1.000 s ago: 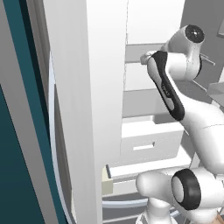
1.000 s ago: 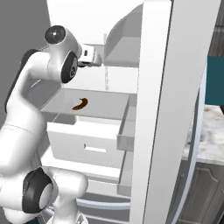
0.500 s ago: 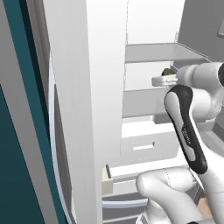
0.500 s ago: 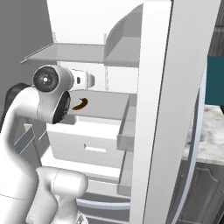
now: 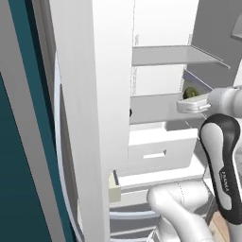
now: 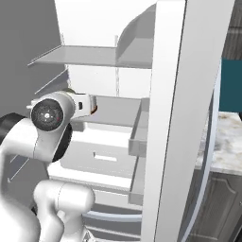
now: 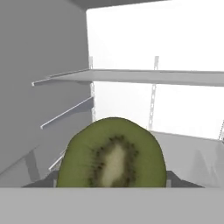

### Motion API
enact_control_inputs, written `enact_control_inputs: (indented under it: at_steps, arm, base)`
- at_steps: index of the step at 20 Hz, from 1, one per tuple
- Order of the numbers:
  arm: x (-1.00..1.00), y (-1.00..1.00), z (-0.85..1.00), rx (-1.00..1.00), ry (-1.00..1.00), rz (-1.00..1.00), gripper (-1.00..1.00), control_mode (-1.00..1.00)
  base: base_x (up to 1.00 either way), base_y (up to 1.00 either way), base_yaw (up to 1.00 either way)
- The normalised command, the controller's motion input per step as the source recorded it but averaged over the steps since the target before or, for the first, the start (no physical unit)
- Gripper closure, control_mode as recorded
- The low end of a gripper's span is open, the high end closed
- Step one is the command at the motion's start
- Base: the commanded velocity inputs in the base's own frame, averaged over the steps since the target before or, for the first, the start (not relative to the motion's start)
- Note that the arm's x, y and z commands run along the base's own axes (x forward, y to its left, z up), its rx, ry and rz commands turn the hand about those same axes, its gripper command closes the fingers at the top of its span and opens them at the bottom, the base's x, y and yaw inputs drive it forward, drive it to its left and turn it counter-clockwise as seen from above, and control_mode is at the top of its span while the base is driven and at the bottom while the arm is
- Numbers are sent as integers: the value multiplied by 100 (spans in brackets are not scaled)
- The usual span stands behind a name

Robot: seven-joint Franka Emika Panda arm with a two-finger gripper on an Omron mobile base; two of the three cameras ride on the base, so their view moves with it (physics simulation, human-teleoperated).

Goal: Retrieve the kiwi and banana from the fridge and place them into the bowl on the dining table.

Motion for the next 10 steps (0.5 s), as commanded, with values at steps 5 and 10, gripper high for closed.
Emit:
enact_control_inputs:
  at_steps: [5, 10]
  arm:
    - [0, 0, 0, 0, 0, 0, 100, 100]
    - [0, 0, 0, 0, 0, 0, 100, 100]
  base:
    - [-94, 0, 11]
    - [-93, 0, 9]
